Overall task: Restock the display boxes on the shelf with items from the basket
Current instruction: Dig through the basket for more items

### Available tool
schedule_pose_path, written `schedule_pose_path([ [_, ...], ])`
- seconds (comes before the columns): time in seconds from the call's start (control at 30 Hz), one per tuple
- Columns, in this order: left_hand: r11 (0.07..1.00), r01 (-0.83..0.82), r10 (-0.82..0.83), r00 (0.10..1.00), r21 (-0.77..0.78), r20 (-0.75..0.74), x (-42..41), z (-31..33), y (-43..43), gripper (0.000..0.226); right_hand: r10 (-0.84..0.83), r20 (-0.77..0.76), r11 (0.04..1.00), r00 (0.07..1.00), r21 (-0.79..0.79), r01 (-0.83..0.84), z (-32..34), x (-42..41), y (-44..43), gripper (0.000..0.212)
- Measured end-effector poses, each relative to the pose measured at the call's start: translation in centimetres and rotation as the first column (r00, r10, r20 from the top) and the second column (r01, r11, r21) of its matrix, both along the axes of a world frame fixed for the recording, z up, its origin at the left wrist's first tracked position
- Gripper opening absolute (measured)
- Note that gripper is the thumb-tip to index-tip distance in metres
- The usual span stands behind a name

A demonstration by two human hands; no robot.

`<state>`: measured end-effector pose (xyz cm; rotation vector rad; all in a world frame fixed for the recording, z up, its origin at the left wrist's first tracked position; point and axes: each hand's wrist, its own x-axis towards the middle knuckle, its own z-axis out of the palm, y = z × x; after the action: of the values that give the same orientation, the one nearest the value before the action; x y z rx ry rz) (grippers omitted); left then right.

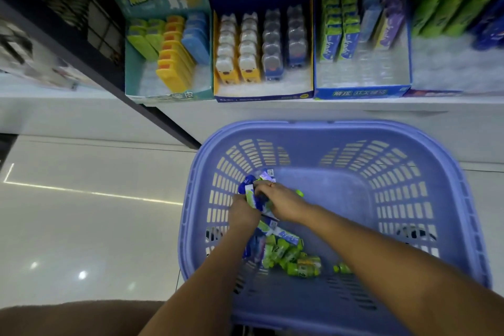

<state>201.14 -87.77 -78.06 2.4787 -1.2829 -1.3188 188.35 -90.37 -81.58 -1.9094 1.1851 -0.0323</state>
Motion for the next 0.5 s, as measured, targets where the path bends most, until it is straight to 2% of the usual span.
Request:
schedule_pose_path([
  [0.1,0.999,-0.026,0.025,0.999,0.022,0.028,0.1,-0.4,0.0,0.032,-0.006,-0.024,0.999,1.0,0.037,0.007,0.0,1.1,-0.4,0.027],
  [0.27,0.992,0.038,-0.05,0.994,0.117,0.1,-0.2,-0.8,0.8,0.031,0.172,-0.196,0.982,0.965,-0.047,-0.184,0.3,0.9,-1.2,0.044],
  [0.4,0.965,0.076,-0.11,0.986,0.25,0.123,0.1,-0.5,0.4,0.028,0.18,-0.198,0.981,0.964,-0.03,-0.19,0.3,0.4,-0.8,0.036],
  [0.43,0.965,0.08,-0.114,0.986,0.25,0.121,0.1,-0.5,0.3,0.024,0.157,-0.182,0.986,0.971,-0.026,-0.164,0.4,0.1,-0.6,0.036],
  [0.5,0.962,0.114,-0.141,0.985,0.248,0.097,0.0,-0.5,0.3,0.035,0.037,-0.125,0.999,0.992,-0.009,-0.038,0.8,-0.8,-0.3,0.033],
])
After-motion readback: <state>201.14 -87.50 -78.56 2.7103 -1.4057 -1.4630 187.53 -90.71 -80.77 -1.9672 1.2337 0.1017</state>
